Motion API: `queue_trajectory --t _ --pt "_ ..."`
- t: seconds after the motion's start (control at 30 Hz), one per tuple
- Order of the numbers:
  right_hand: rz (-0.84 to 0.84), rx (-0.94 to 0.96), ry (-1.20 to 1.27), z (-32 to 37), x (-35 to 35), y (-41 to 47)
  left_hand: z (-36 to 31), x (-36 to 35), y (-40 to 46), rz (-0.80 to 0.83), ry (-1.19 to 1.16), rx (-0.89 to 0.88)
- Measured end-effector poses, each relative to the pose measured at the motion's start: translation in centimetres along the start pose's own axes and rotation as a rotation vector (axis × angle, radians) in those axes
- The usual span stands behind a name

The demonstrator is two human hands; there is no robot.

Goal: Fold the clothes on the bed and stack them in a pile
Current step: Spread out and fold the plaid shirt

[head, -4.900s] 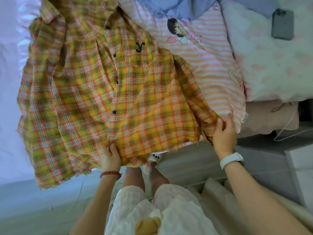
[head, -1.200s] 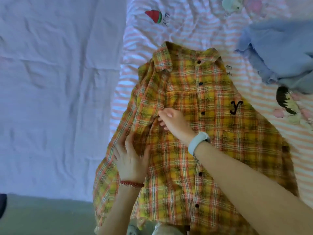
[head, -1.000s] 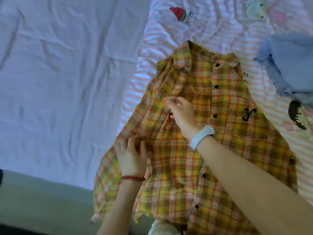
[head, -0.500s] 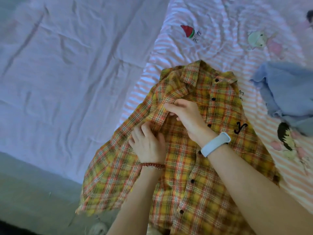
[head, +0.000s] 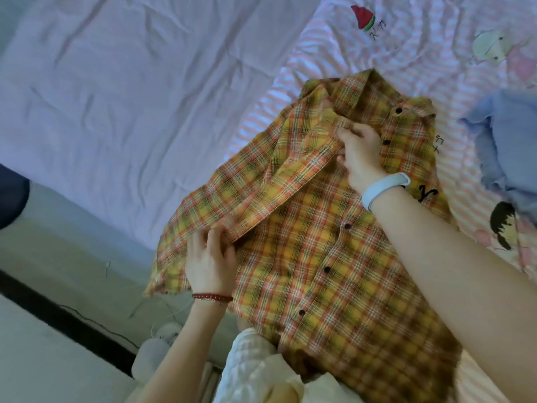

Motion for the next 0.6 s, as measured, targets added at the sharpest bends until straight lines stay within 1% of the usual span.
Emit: queue_trajectory --t 0.07,0.13,0.2,0.3,0.37,0.4,0.47,0.5,0.57,0.6 --pt "-0.066 0.147 -0.136 0.3 1.1 0.3 0.1 0.8 -1.1 -0.090 0.029 -0.015" --pt "-0.059 0.271 -0.194 0.7 2.0 0.3 -0.1 1.6 -2.0 -0.177 0.056 -0.046" --pt "-0.060 0.340 -0.222 1.0 2.4 0.2 -0.7 2.2 -2.8 -0.217 0.056 -0.084" --pt "-0.170 0.420 -0.219 1.6 3.3 -0.7 -2.5 3.4 -4.5 -0.210 -0.042 -0.191" --pt "-0.214 0.439 -0.181 1.4 4.2 -1.1 -3.7 3.3 -6.1 -0.118 -0.103 -0.321" --pt "-0.222 0.411 -0.196 0.8 4.6 -1.1 -4.1 2.9 -6.9 -0.042 -0.112 -0.372" --pt "-0.197 0.265 -0.276 -1.1 5.5 -0.8 -4.8 1.5 -8.8 0.115 -0.093 -0.403" --pt "-0.153 0.152 -0.302 -2.2 5.9 -0.7 -5.0 0.7 -9.5 0.189 -0.083 -0.381" --pt "-0.022 -0.070 -0.279 -4.7 6.4 -1.0 -5.2 -0.9 -10.9 0.299 -0.058 -0.306" --pt "0.031 -0.139 -0.260 -5.8 6.4 -1.4 -5.3 -1.6 -11.4 0.334 -0.028 -0.268"
Point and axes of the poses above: each hand's wrist, its own y-axis towards the middle knuckle, its own x-axis out of the back of the hand, z = x × y, the point moved 1 cm from there along y, towards the middle knuckle, and after that the axes turned 7 degrees about -x, right-handed, at the moved point
